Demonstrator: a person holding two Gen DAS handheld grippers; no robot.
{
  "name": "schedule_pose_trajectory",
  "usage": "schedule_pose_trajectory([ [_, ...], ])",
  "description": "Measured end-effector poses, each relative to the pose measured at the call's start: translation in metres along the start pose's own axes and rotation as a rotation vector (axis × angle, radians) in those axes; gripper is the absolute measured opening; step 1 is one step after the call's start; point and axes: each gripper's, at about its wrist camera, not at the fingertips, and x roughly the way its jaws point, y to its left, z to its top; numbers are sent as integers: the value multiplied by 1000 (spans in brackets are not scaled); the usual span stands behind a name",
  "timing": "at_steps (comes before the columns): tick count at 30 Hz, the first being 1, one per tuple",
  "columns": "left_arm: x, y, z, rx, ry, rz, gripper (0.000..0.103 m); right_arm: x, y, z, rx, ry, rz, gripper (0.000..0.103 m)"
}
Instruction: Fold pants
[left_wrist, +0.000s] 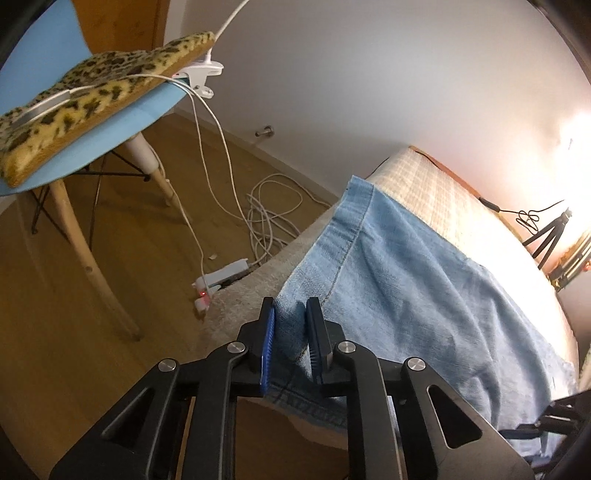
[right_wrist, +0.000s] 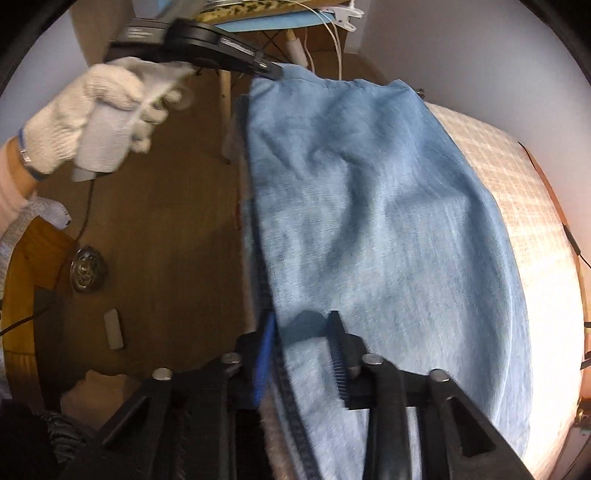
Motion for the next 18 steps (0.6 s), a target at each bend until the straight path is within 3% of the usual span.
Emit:
schedule_pose_trajectory([
  [1, -2, 0, 0, 5, 0, -1, 14, 2, -2, 0, 6, 0, 0, 12],
  [4, -6, 0, 1, 10, -4, -2, 14, 3, -2, 2, 2, -10, -18, 7],
  [9, -10, 7, -1, -1, -5, -4, 14, -19, -5, 2, 22, -57, 53, 7],
  [12, 3, 15, -5, -19, 40, -9, 14, -15, -2, 4, 0, -35, 35, 7],
  [18, -3, 32, -17, -109, 23, -4, 22, 1, 5, 5, -40, 8, 9, 8],
])
